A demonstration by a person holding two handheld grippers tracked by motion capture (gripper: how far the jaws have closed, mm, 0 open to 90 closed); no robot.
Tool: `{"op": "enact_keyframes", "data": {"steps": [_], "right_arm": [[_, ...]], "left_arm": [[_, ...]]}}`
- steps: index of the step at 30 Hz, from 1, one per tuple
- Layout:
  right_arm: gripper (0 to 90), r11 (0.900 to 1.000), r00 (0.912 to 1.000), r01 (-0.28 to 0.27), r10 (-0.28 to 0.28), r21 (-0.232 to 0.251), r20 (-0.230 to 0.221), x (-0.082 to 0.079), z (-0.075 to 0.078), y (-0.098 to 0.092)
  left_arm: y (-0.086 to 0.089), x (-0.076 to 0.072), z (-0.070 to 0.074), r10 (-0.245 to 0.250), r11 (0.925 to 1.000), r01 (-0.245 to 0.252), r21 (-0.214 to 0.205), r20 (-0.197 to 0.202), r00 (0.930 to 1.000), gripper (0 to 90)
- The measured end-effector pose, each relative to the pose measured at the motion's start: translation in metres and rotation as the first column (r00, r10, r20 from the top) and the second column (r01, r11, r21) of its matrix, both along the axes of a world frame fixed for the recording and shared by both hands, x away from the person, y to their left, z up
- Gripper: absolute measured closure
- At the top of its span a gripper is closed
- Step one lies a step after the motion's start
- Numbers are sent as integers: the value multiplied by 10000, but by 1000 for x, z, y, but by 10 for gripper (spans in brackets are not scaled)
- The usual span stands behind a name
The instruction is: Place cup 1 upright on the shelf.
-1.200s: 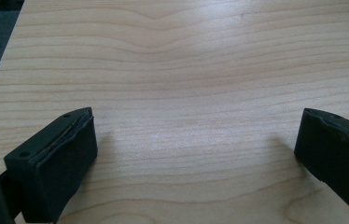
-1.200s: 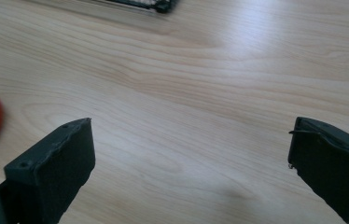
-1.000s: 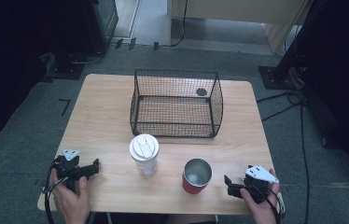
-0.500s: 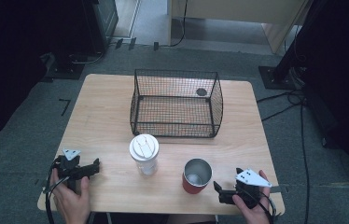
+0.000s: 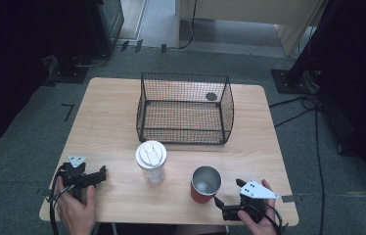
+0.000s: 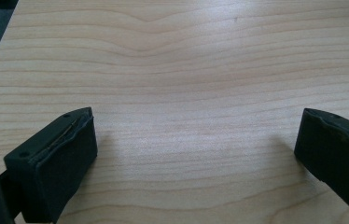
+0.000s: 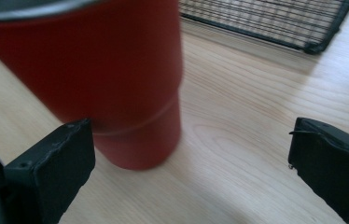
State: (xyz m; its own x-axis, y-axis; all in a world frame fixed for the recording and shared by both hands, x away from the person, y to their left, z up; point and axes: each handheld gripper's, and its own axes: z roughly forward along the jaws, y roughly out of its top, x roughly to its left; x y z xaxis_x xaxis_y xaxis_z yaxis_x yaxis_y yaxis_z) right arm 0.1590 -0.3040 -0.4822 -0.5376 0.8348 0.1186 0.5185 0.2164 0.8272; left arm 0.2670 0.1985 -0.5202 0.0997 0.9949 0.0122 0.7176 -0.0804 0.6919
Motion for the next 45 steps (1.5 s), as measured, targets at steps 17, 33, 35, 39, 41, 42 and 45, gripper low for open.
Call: {"op": "enact_keyframes", "data": {"steps": [17,33,35,39,41,42,45], "right_arm": [[6,9984,9980,-556,554,77,304,-3,9,32],[7,9983,9968,-546,534,183,591,8,11,56],[9,9989,9967,-452,441,142,685,8,11,59],[11,9997,9972,-202,193,115,720,10,10,63],[11,9999,9975,-99,89,141,705,11,10,65],[12,9998,9976,-67,55,168,684,12,10,65],[12,9994,9975,84,-107,344,694,14,10,67]], "left_arm": [[0,0,0,2,10000,-2,-1,0,10000,0],[0,0,0,1,10000,-1,0,0,10000,0],[0,0,0,4,10000,-4,-1,2,10000,0],[0,0,0,1,10000,-1,0,1,10000,0],[0,0,0,1,10000,-1,0,0,10000,0],[0,0,0,1,10000,-1,0,0,10000,0],[0,0,0,0,10000,0,1,0,10000,0]]}}
